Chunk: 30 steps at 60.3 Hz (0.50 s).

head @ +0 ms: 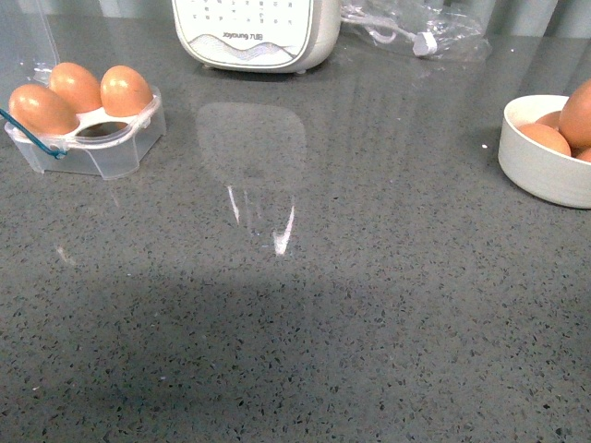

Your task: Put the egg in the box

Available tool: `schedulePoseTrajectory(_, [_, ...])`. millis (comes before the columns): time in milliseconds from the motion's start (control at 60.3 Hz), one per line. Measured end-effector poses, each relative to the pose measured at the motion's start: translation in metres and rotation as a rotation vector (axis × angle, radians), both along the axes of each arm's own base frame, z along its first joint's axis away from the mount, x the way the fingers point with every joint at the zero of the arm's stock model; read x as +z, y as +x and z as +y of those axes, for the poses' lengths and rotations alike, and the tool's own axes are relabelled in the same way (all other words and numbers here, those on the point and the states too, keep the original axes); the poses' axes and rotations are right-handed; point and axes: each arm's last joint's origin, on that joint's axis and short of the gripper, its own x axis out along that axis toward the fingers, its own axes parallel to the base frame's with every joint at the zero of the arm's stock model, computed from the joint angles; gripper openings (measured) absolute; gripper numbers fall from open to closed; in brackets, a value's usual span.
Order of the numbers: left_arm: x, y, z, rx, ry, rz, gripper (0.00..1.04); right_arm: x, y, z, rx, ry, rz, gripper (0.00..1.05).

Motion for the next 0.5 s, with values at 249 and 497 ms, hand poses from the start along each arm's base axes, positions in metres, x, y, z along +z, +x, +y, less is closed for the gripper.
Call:
schedulePoseTrajectory(249, [0.0000,0.0000,0.0000,0.000,0.000,0.000,0.98,0.0000,0.0000,0.0000,0.000,0.000,0.000,0.97])
schedulePoseTrajectory(497, [0.0000,0.0000,0.0000,0.000,0.000,0.000,0.98,0.0000,0.0000,0.0000,0.000,0.000,0.000,0.97])
